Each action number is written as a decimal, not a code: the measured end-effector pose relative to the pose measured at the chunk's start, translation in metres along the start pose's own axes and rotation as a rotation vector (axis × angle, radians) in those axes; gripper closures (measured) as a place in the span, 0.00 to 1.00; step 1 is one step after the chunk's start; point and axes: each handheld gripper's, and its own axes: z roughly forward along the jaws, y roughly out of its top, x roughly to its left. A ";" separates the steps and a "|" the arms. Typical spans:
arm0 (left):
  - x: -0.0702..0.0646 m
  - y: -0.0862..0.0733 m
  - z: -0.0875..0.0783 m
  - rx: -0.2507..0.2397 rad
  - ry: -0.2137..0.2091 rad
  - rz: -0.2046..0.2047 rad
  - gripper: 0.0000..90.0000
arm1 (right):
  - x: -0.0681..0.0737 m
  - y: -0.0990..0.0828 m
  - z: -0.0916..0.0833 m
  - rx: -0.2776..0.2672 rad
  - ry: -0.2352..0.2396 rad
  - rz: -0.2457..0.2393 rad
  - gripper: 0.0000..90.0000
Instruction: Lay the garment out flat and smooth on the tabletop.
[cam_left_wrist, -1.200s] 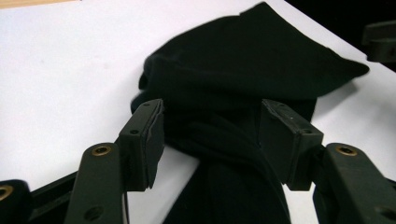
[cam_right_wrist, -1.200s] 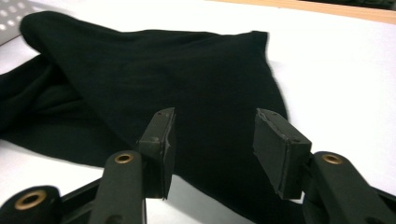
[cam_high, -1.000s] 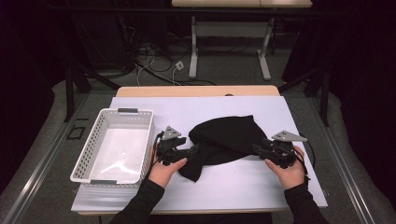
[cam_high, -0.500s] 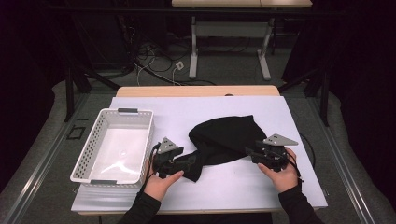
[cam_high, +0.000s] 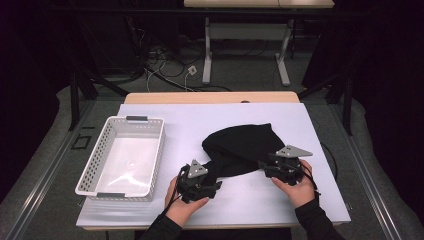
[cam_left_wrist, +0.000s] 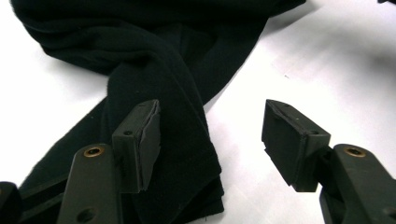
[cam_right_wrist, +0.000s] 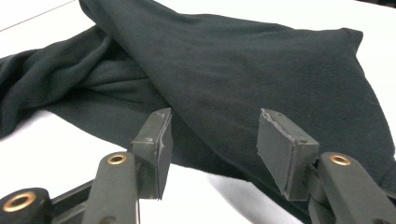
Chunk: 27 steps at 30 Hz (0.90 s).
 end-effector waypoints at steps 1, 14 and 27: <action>0.000 -0.001 0.002 0.011 0.004 -0.003 0.42 | 0.001 0.000 0.000 0.007 0.004 0.005 0.51; 0.012 -0.011 0.013 0.066 0.068 0.028 0.70 | 0.014 -0.002 0.009 0.029 0.049 -0.020 0.51; 0.025 0.004 -0.003 0.030 0.020 -0.037 0.95 | 0.019 -0.002 0.011 0.034 0.075 -0.029 0.51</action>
